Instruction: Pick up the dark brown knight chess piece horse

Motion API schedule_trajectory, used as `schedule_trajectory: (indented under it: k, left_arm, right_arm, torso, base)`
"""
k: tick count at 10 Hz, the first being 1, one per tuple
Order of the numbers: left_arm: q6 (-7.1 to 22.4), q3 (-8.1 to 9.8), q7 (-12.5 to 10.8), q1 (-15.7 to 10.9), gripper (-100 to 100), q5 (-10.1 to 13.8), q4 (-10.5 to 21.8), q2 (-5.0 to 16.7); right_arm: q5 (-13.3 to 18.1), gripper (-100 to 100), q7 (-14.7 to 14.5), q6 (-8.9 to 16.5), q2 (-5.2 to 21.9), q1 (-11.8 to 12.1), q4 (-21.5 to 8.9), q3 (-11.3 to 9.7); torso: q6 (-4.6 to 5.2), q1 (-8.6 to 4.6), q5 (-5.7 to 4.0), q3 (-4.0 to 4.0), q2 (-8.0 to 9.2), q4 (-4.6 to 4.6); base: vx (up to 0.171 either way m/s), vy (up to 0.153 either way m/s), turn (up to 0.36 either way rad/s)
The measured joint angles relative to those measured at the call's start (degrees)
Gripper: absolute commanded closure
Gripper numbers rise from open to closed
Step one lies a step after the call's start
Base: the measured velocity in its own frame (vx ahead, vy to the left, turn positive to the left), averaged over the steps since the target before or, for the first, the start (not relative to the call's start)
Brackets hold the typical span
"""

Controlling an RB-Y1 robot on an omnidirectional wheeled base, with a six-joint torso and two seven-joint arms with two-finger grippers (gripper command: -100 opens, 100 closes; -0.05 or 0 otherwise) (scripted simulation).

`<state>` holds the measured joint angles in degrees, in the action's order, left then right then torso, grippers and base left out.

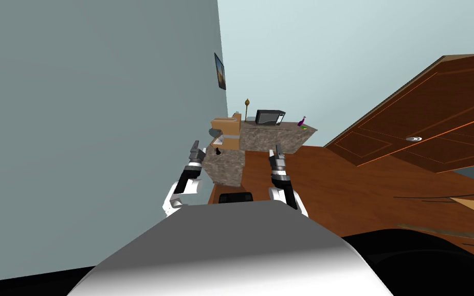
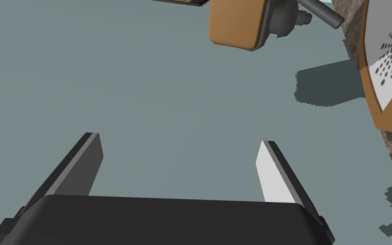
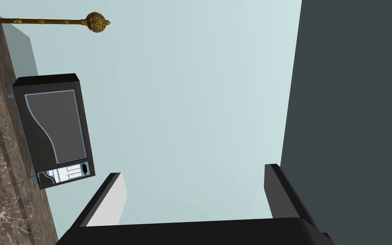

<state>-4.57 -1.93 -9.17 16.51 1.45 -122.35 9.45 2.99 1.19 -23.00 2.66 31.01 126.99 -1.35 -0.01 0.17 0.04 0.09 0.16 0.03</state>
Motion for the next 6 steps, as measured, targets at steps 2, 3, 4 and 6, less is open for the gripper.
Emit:
schedule_trajectory:
  k: [2,3,4,6]
  left_arm:
    - [2.8,0.10,0.0,-1.4,-100,0.2,0.7,0.3]
    - [4.2,0.38,0.0,-2.6,-100,0.5,1.4,0.7]
    - [5.7,0.50,0.0,-3.6,-100,0.6,2.0,0.7]
    - [8.6,0.91,-0.1,-6.1,-100,0.9,3.7,1.0]
  right_arm:
    - [0.0,0,0.0,0.0,0.0,0.0,0.0,0.0]
    - [0.0,0,0.0,0.0,0.0,0.0,0.0,0.0]
    - [0.0,0,0.0,0.0,0.0,0.0,0.0,0.0]
    - [0.0,0,0.0,0.0,0.0,0.0,0.0,0.0]
  torso:
    - [0.00,-0.07,-0.02,-0.02,-0.04,-0.01]
    - [0.01,-0.05,-0.02,-0.03,-0.06,-0.01]
    - [0.00,-0.06,-0.02,-0.05,-0.08,-0.02]
    - [0.00,-0.05,-0.01,-0.03,-0.05,-0.01]
  base:
    - [-0.029,0.025,-0.008]
    - [-0.023,0.028,-0.008]
    - [-0.038,0.037,-0.006]
    - [-0.038,0.032,-0.006]
